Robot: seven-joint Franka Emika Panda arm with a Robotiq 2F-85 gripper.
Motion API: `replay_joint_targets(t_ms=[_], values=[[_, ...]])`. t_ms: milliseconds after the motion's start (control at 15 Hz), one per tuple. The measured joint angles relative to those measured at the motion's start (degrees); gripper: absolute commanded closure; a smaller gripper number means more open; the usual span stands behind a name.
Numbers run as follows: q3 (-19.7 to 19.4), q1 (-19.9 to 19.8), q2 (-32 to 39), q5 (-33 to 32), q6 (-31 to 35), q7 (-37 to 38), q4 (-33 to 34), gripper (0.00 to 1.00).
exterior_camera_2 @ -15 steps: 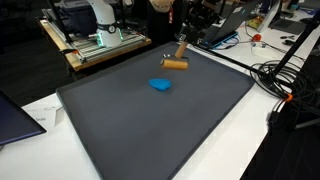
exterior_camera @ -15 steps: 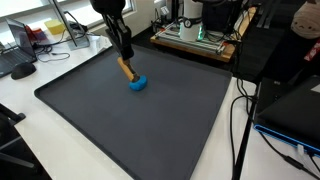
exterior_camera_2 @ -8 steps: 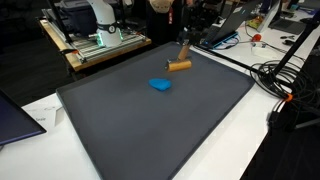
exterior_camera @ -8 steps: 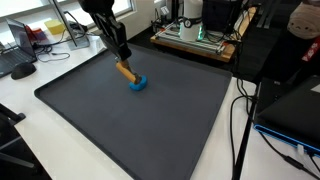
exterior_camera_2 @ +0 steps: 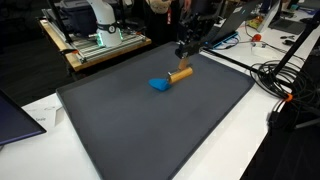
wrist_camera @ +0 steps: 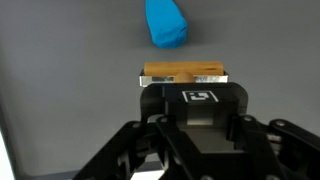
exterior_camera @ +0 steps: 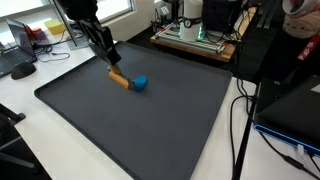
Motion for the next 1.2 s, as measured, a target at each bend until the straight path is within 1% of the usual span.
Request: replay_joint_targets(t_ms=[533,1200], values=[[-0.1,-4.8,2.3,6.1,0.1,-9.5,0.8,0.78],[0.0,-12.5,3.6,17.5,0.3,-21.2,0.8,0.78]])
